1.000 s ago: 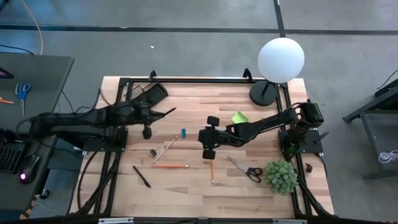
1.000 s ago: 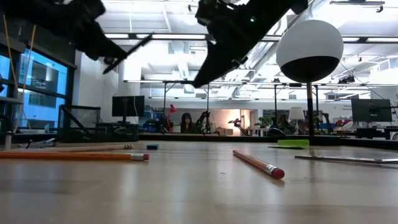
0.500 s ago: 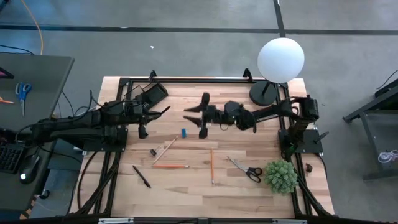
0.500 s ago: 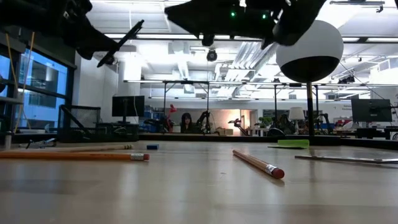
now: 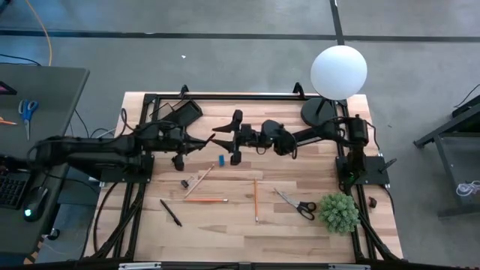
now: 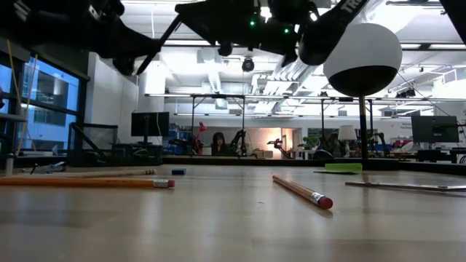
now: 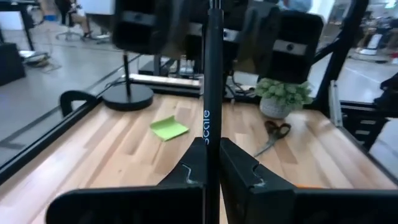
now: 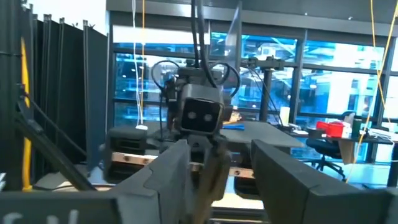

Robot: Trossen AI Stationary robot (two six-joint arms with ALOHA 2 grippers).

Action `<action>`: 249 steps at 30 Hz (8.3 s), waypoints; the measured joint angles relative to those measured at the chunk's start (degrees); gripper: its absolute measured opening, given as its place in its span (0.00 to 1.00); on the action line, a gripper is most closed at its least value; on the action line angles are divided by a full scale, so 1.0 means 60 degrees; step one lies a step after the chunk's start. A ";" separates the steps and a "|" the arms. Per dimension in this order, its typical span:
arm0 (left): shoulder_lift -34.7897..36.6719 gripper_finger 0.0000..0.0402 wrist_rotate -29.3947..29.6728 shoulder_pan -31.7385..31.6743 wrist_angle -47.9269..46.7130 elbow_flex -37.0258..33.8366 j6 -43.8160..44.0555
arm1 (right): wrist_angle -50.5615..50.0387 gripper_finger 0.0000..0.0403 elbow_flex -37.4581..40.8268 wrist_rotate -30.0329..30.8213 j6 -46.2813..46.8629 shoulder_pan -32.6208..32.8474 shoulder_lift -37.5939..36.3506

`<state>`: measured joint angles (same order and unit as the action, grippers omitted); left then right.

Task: Pick and place office supplies into organizer
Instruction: Put the black pen into the top left section of the desk organizer, then put the black binder clip into the bottom left section of the desk organizer

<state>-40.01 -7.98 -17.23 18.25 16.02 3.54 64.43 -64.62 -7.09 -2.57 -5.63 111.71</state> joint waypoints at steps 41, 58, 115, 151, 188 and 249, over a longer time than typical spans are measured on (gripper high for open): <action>-0.1071 0.37 0.0623 0.0000 0.0191 0.0012 0.0207 | -0.1927 0.05 -0.0391 0.0221 -0.0399 0.0009 0.0143; -0.1795 0.29 0.0561 0.0000 0.1272 0.0012 0.0217 | -0.4543 0.05 -0.1468 0.0197 -0.0484 0.0131 0.0143; 0.2872 0.01 0.0798 -0.5599 -0.3542 0.0012 -0.1204 | -0.3339 0.34 0.4132 0.3363 0.0106 0.2218 -0.3390; 0.2906 0.03 0.2422 -0.8375 -0.4623 0.0009 -0.1577 | -0.3623 0.34 0.4178 0.3876 0.0106 0.2885 -0.3387; 0.2248 0.13 0.0566 -0.8375 -0.4574 0.0011 -0.0290 | -0.3710 0.34 0.4178 0.3833 0.0194 0.2885 -0.3379; -0.2440 0.09 0.2533 0.0050 -0.9165 0.1991 0.4437 | -0.4340 0.34 0.4175 0.1924 -0.0491 0.1974 -0.3376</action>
<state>-54.65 7.21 -16.93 -36.74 27.97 30.16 38.39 -39.57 4.45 -5.51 6.21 91.46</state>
